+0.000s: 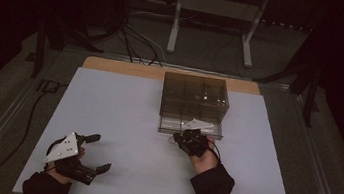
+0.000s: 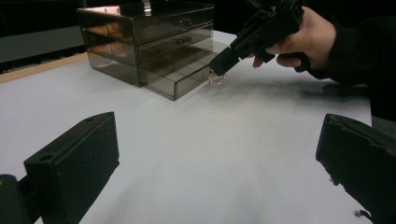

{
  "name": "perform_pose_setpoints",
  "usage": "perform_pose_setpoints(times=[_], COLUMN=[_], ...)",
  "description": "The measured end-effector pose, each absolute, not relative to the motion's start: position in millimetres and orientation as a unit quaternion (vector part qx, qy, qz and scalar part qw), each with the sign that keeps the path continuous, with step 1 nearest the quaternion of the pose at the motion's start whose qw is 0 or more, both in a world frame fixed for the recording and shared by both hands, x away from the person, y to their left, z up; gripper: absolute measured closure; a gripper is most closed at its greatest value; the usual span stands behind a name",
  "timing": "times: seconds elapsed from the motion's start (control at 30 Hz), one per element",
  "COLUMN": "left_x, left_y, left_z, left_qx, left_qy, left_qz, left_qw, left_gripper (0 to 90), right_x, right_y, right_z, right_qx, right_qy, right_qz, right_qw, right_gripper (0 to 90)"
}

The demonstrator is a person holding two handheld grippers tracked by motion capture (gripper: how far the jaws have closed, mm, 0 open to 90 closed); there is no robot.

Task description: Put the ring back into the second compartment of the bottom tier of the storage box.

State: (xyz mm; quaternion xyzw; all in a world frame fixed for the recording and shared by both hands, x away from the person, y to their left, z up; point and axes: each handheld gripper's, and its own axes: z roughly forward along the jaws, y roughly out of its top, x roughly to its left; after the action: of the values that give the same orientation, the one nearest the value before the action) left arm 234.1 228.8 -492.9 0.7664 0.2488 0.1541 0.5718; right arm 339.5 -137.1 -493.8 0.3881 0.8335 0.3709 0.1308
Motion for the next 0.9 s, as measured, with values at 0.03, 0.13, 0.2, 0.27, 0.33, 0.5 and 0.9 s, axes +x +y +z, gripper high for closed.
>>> perform_pose_setpoints(times=[0.03, 0.13, 0.2, 0.27, 0.33, 0.5, 0.9], left_x=[234, 234, 234, 234, 234, 234, 234], left_y=[229, 229, 229, 229, 229, 228, 228], left_z=[-493, -493, -493, -493, -493, -493, -493], left_qx=[0.767, 0.767, 0.766, 0.765, 0.765, 0.766, 0.766], left_qy=[0.248, 0.249, 0.249, 0.248, 0.248, 0.249, 0.249], left_qz=[0.154, 0.153, 0.154, 0.154, 0.154, 0.153, 0.153], left_qw=[0.571, 0.572, 0.572, 0.574, 0.573, 0.573, 0.573], left_gripper=[0.4, 0.4, 0.5, 0.4, 0.4, 0.5, 0.5], right_x=[339, 338, 338, 337, 337, 336, 337], right_y=[-137, -137, -137, -137, -138, -140, -143], right_z=[-493, -490, -488, -486, -484, -479, -472], right_qx=[0.387, 0.384, 0.382, 0.38, 0.378, 0.378, 0.381], right_qy=[0.833, 0.834, 0.834, 0.834, 0.834, 0.831, 0.825], right_qz=[0.372, 0.374, 0.375, 0.377, 0.377, 0.383, 0.39], right_qw=[0.132, 0.132, 0.133, 0.133, 0.136, 0.139, 0.145], right_gripper=[88.4, 88.4, 88.3, 88.4, 88.4, 88.4, 88.3])
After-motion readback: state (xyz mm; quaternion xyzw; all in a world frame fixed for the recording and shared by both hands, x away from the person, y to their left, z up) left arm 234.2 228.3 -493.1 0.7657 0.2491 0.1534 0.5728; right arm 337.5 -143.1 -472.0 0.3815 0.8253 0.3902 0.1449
